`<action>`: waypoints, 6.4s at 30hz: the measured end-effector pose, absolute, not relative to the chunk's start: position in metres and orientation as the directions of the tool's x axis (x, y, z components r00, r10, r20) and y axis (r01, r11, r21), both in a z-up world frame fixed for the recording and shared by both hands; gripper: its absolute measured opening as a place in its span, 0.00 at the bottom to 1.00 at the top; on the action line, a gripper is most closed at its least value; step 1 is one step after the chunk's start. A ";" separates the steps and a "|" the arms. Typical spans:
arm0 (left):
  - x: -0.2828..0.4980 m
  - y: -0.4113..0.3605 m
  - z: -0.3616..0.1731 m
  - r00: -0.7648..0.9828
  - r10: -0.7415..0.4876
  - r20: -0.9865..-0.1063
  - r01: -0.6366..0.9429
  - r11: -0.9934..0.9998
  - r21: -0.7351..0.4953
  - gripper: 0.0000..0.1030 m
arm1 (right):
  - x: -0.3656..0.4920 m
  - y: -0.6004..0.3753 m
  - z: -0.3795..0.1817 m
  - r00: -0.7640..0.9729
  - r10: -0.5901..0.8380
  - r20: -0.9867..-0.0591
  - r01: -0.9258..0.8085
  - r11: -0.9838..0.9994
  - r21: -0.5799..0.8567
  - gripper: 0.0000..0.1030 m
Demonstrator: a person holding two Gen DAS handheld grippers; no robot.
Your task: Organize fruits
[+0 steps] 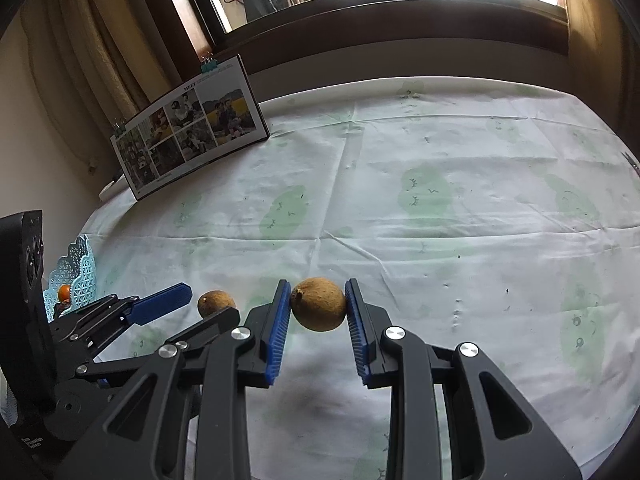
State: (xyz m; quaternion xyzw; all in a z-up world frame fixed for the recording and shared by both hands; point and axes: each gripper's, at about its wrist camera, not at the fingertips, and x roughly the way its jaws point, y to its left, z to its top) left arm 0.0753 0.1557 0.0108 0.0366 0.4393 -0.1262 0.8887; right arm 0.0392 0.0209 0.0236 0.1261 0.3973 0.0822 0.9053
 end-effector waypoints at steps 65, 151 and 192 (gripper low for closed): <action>-0.019 0.406 0.092 0.766 0.271 -0.583 -0.353 0.935 -0.030 0.40 | 0.026 0.135 0.066 0.660 0.388 -0.644 -0.284 0.922 0.264 0.27; -0.105 0.420 0.078 0.611 0.599 -0.518 -0.593 0.780 0.202 0.97 | -0.037 0.298 0.078 0.613 0.531 -0.586 -0.645 0.764 0.018 0.95; -0.107 0.420 0.075 0.605 0.607 -0.516 -0.584 0.778 0.230 0.97 | -0.037 0.310 0.072 0.603 0.510 -0.614 -0.650 0.760 -0.007 0.95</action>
